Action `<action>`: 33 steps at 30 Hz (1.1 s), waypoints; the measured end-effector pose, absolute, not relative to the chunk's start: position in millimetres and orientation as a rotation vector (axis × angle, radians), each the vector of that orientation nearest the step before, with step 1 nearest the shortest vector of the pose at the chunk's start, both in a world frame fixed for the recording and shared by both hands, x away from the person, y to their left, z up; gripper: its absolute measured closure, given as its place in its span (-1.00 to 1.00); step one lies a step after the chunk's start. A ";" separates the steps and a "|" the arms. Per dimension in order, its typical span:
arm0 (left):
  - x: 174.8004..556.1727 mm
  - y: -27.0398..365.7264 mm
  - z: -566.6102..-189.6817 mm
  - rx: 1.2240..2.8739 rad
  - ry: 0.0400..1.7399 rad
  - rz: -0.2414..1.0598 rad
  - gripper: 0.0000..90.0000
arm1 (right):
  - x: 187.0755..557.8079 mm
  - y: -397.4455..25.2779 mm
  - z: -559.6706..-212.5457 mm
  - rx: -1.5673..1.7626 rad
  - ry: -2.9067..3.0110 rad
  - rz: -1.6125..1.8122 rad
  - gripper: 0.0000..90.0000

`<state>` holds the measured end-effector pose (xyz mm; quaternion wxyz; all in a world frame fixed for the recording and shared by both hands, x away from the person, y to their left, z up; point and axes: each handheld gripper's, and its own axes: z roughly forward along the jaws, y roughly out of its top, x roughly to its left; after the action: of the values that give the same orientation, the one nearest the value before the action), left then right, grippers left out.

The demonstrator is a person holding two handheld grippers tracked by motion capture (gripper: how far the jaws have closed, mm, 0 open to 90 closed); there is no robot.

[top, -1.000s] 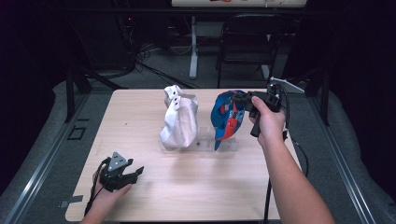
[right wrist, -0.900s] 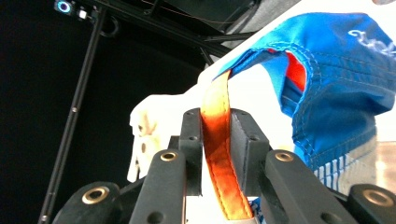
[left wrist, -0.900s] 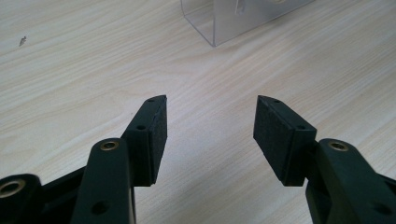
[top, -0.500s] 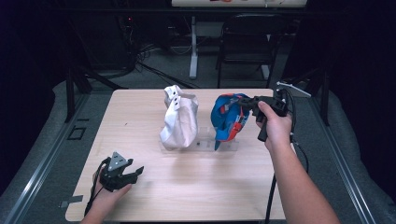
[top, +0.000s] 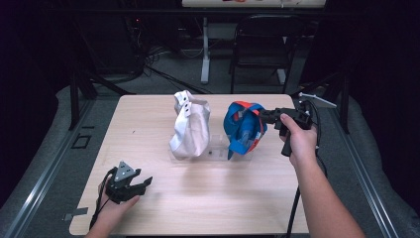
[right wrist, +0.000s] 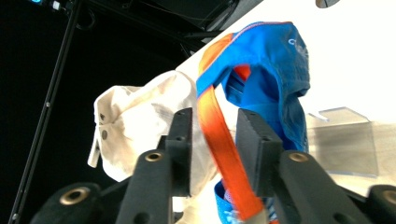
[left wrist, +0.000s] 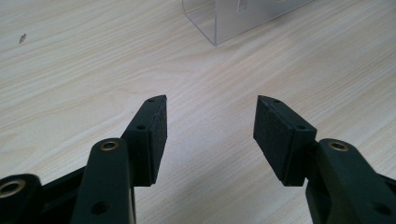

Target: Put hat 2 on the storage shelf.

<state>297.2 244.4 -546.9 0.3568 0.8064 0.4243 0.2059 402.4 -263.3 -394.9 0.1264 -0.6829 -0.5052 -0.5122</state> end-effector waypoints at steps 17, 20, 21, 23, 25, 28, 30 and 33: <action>297.4 244.3 -547.4 2.083 1.099 0.532 0.00 | 383.3 -268.9 -407.0 -2.043 -1.699 -1.470 0.10; 297.4 244.2 -547.8 2.078 1.098 0.535 0.00 | 377.9 -267.6 -409.3 -2.049 -1.745 -1.463 0.08; 297.5 244.3 -547.9 2.077 1.099 0.536 0.00 | 376.1 -267.2 -409.9 -2.049 -1.761 -1.466 0.07; 297.6 244.4 -548.0 2.077 1.100 0.535 0.00 | 374.7 -266.2 -410.5 -2.057 -1.766 -1.469 0.07; 297.7 244.6 -548.2 2.078 1.100 0.535 -0.01 | 368.7 -266.2 -412.3 -2.038 -1.813 -1.473 0.04; 297.8 244.7 -548.3 2.078 1.102 0.536 0.00 | 361.8 -264.8 -414.7 -2.026 -1.867 -1.475 0.02; 297.7 244.8 -548.3 2.077 1.102 0.535 -0.01 | 356.6 -262.8 -416.3 -2.025 -1.889 -1.500 0.00; 297.7 244.8 -548.4 2.077 1.102 0.535 0.00 | 348.6 -262.0 -419.5 -2.013 -1.934 -1.525 -0.01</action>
<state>297.7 244.8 -548.4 0.3572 0.8045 0.4270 0.2072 348.6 -262.0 -419.5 -0.0195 -0.6327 -0.6079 -0.4793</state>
